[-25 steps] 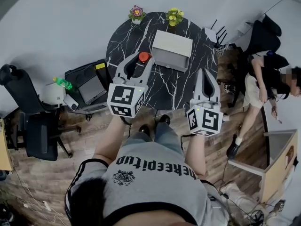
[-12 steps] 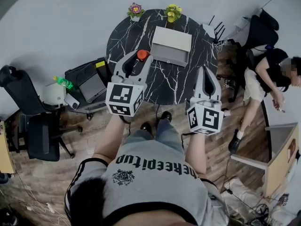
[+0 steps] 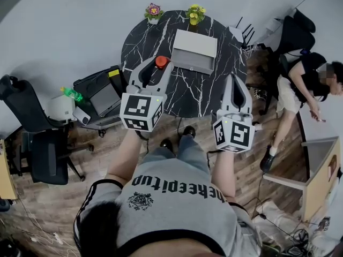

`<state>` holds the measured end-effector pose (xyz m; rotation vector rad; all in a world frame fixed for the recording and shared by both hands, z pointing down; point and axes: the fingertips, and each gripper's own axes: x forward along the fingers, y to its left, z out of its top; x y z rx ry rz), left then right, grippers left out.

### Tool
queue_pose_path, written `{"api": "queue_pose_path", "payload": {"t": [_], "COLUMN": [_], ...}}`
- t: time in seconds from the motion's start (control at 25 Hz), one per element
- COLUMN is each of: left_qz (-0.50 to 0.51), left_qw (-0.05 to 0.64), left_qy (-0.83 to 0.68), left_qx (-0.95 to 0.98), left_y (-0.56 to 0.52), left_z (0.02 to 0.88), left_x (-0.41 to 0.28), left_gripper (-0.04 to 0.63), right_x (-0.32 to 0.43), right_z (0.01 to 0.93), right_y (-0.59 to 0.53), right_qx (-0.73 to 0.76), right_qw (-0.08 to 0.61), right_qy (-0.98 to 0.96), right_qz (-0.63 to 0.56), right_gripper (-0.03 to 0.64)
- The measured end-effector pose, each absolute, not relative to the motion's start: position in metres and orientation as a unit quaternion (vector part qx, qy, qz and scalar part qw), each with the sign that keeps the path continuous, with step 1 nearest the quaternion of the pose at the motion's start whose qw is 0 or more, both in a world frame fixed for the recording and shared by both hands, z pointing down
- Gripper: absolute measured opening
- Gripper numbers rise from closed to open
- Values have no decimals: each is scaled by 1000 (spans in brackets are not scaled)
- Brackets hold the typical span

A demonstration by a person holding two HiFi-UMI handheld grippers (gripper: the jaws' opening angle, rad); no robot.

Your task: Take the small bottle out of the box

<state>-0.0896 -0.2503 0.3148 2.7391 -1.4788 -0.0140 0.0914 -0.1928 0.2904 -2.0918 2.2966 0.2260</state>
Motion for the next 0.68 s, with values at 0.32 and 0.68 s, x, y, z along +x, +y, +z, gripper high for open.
{"api": "queue_pose_path", "payload": {"t": [0.32,0.68], "left_qz": [-9,-13], "left_qw": [13,14], "left_qy": [-473,-474], "left_qx": [881,881], "left_y": [-249,-248], "left_z": [312,311], "left_x": [-91,-95], "left_gripper": [143,143], "right_x": [90,88], "right_z": [287,287], "right_y": [-189,-188], "right_qx": [-675,-676], "right_qw": [12,11], "right_qy": [734,733], "right_qz": [76,76], "right_gripper": [0,0]}}
